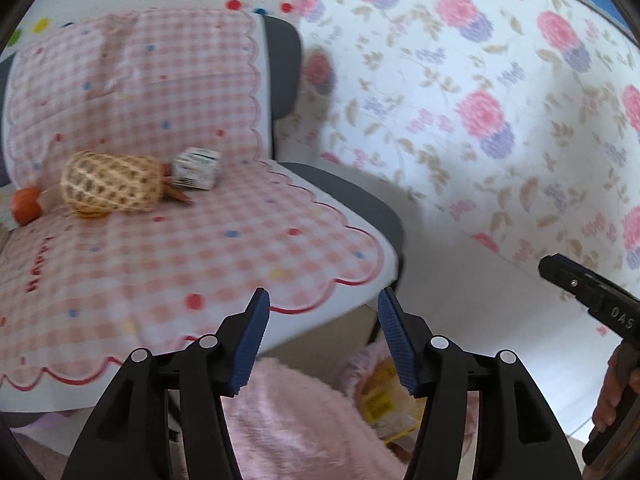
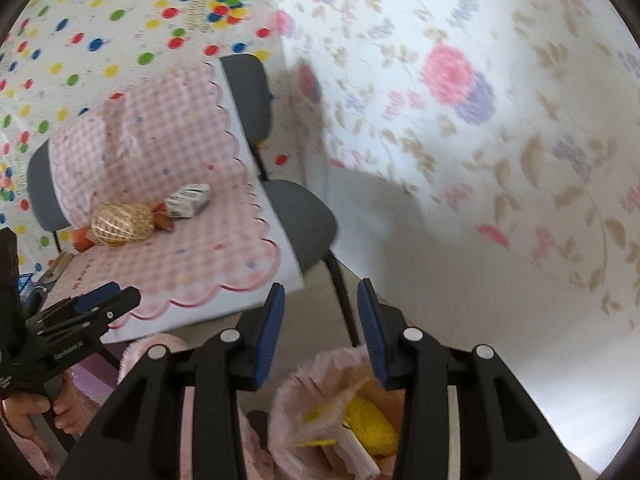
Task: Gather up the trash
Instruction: 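Carry paper and snack bag over the pink bin and open both tools, then move both open tools back toward the chair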
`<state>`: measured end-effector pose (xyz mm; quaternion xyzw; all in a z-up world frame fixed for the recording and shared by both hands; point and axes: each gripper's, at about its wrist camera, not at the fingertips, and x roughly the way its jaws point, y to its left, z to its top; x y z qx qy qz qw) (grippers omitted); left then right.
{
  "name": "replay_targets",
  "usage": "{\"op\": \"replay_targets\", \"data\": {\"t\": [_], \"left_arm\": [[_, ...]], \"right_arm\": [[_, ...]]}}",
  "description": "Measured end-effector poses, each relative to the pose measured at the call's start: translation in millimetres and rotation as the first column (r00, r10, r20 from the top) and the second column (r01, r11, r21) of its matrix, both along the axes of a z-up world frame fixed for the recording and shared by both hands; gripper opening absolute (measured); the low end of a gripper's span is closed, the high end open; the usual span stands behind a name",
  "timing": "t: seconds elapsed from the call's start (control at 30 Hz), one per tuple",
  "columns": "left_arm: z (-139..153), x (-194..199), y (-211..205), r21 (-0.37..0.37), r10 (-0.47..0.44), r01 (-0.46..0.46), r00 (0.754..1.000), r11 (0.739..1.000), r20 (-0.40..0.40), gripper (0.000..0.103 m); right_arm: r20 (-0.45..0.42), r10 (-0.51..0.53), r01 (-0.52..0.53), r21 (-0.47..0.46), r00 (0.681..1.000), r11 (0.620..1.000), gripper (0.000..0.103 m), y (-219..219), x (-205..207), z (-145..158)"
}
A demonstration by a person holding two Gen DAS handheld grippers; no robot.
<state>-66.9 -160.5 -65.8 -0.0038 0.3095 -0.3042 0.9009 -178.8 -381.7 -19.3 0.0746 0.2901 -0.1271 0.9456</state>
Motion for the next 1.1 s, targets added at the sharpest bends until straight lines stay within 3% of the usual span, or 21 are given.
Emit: {"op": "replay_targets", "data": {"t": [0.27, 0.43, 0.57, 0.63, 0.77, 1.1], "left_arm": [[7.4, 23.6, 68.9, 0.025, 0.178, -0.177, 0.984, 0.984, -0.008, 0.071], [12.9, 49.4, 114.4, 0.025, 0.310, -0.309, 0.951, 0.951, -0.017, 0.071], [16.2, 69.2, 133.2, 0.043, 0.374, -0.373, 0.927, 0.927, -0.015, 0.076], [16.5, 83.2, 136.0, 0.058, 0.407, -0.406, 0.914, 0.912, -0.007, 0.084], [12.5, 110.3, 127.2, 0.088, 0.420, -0.417, 0.907, 0.905, -0.019, 0.085], [-10.4, 177.6, 80.3, 0.155, 0.429, -0.419, 0.902, 0.895, -0.040, 0.085]], "right_arm": [[0.010, 0.130, -0.130, -0.011, 0.991, 0.991, 0.041, 36.2, 51.9, 11.1], [0.008, 0.219, -0.218, -0.036, 0.976, 0.975, 0.056, 63.9, 90.4, 16.4], [-0.001, 0.267, -0.267, -0.042, 0.964, 0.963, 0.058, 81.6, 126.5, 16.9], [-0.002, 0.275, -0.275, -0.043, 0.962, 0.961, 0.058, 85.4, 138.8, 15.7], [-0.022, 0.281, -0.281, -0.049, 0.960, 0.958, 0.059, 85.5, 169.2, 10.5], [-0.073, 0.287, -0.289, -0.013, 0.955, 0.957, 0.083, 81.9, 255.4, -13.2]]}}
